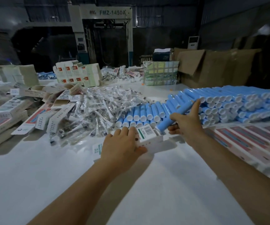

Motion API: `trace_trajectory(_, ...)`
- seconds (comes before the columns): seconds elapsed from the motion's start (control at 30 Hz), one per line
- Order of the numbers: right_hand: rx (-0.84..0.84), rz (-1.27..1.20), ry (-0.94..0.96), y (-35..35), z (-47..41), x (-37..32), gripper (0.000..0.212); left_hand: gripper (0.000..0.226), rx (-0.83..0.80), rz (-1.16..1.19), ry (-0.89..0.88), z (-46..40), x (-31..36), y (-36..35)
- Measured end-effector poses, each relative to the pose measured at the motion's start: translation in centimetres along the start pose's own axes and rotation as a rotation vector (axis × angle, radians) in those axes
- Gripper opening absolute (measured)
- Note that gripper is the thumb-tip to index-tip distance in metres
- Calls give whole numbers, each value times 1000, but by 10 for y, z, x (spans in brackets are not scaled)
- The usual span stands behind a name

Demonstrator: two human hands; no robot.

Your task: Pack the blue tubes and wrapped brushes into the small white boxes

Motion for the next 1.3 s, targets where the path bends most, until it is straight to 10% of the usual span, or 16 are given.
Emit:
trace_trajectory(0.23,-39,-49,62,-11,19,-9,103,71,104,3,59,6,-4,9)
trace_trajectory(0.43,66,-65,156,-2,28,-21,14,71,176,36,73,8,-4,21)
trace_trajectory(0.67,17,170,74,-13,28,-11,49,70,143,18,91,7,-6,17)
trace_trajectory(1.3,-185,510,-230,-128,-99,8,24,59,-10,-15,-54,6,13,3)
Point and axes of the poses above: each hand's wrist, its own z-axis away from the middle knuckle, its own y-axis out of the back of the hand, x = y × z, the point moved 10 cm from there along -z, towards the middle knuckle, and after that the axes turned 5 degrees about -x, right-handed, at the moved point
